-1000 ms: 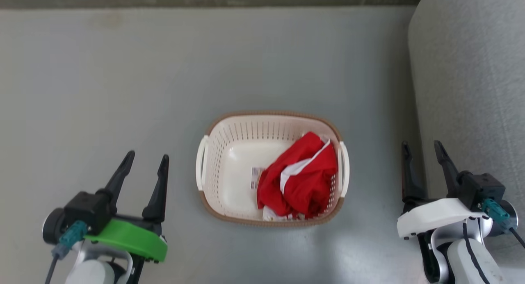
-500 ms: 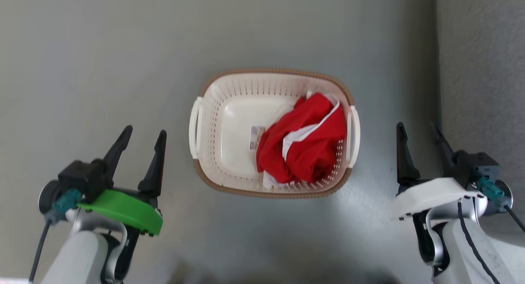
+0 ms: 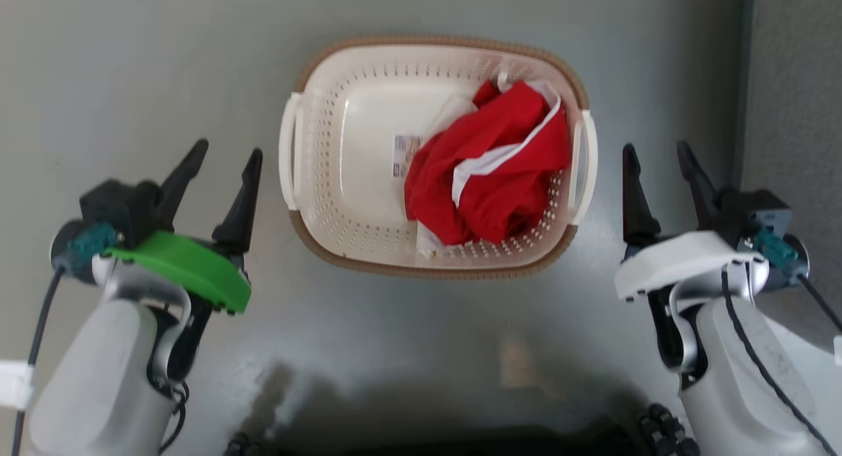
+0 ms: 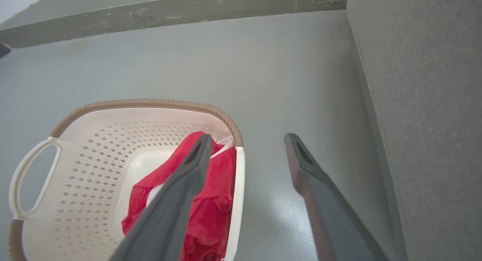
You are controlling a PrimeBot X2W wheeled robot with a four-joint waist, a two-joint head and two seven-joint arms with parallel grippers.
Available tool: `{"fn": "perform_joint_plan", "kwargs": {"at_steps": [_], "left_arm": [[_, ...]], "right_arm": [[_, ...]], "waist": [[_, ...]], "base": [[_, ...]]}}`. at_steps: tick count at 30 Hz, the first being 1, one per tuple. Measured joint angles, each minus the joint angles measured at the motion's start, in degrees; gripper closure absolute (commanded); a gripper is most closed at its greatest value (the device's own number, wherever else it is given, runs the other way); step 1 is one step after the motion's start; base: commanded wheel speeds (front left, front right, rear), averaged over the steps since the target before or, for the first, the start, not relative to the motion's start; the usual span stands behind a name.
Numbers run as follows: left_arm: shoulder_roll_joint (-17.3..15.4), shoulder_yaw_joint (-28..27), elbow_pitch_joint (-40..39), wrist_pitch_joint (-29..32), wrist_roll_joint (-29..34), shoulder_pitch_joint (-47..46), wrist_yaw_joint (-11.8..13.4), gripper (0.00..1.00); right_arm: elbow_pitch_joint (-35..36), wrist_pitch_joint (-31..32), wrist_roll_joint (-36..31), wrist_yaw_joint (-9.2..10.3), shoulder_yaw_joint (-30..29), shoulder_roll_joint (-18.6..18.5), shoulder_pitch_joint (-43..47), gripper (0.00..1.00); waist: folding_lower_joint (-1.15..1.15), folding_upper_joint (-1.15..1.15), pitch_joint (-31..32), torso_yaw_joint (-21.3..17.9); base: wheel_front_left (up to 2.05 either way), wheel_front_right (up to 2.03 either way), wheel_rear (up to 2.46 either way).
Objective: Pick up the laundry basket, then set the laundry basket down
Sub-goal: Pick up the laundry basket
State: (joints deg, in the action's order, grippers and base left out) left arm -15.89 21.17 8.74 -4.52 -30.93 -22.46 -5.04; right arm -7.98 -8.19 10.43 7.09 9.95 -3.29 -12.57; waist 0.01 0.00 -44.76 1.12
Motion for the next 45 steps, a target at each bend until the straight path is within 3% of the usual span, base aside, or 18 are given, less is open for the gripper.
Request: {"fn": "perform_joint_plan", "kwargs": {"at_steps": [16,26,38,39,40,41,45], "left_arm": [[-1.29,4.53,9.79,1.21,0.11,-12.10,-1.99,0.00],[-1.16,7.76,17.12,1.54,-0.19,-15.47,-2.03,0.00],[0.60,14.03,23.91,4.85,-6.59,-21.31,-2.03,0.00],[0.60,14.03,23.91,4.85,-6.59,-21.31,-2.03,0.00],[0.66,14.25,24.36,5.31,-7.42,-21.72,-2.03,0.58],[0.77,14.43,24.68,5.58,-8.21,-22.09,-2.03,1.00],[0.69,15.55,26.14,6.31,-11.28,-23.33,-1.91,1.00]], "right_arm": [[-8.05,-0.62,3.92,0.07,5.41,-0.13,-10.72,0.00],[-13.35,-1.27,7.60,0.08,9.24,-0.23,-14.51,0.00],[-20.63,1.22,11.44,0.09,15.34,-0.26,-21.08,0.00],[-20.63,1.22,11.44,0.09,15.34,-0.26,-21.08,0.69],[-20.95,1.26,11.54,0.09,15.89,-0.26,-21.67,1.00],[-21.41,1.37,11.93,0.14,16.35,-0.25,-22.25,1.00],[-22.92,1.67,13.62,0.56,16.82,-0.97,-23.42,1.00]], "waist": [[0.00,0.00,-11.89,-1.67],[0.00,0.00,-13.14,-2.81],[0.00,0.00,-13.58,-3.63],[0.00,0.00,-13.58,-3.63],[0.00,0.00,-13.60,-3.67],[0.00,0.00,-13.62,-3.70],[-0.01,0.00,-13.62,-3.75]], "base": [[0.00,0.00,0.00],[0.00,0.00,0.00],[0.00,0.00,0.00],[0.00,0.00,0.00],[0.00,0.00,0.00],[0.00,0.00,0.00],[0.00,0.00,0.00]]}}
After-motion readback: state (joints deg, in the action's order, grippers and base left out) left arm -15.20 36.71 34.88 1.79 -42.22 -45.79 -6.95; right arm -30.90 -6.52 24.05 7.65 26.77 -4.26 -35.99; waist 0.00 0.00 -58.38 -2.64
